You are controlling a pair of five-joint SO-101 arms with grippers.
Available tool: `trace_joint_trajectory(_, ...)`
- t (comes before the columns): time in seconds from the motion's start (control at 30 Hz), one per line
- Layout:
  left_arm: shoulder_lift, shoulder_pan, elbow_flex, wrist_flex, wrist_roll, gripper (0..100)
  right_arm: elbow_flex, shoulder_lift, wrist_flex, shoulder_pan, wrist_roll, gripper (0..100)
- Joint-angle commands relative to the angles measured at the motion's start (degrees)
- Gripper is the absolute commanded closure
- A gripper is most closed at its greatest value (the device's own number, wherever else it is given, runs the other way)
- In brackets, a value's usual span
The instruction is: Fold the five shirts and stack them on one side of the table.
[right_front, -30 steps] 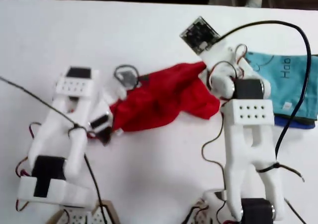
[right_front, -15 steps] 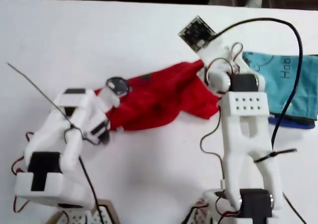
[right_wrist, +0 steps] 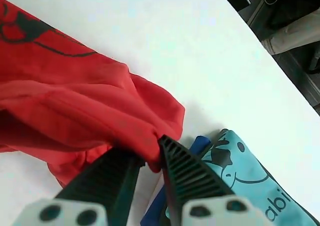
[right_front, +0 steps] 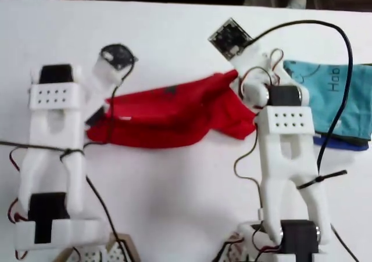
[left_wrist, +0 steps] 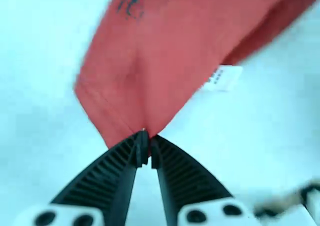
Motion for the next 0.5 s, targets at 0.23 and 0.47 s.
trace_joint_trajectory(0.23, -2.81, -1.93, 5.58, -0.97, -4.75, 97, -2.81, -0.57, -0.66, 0.04, 0.09, 97.8)
trace_joint_trajectory(0.47, -1.14, -2.55, 15.60, -15.30, -4.92, 80, -2.81, -0.57, -0.66, 0.48, 0.09, 97.8)
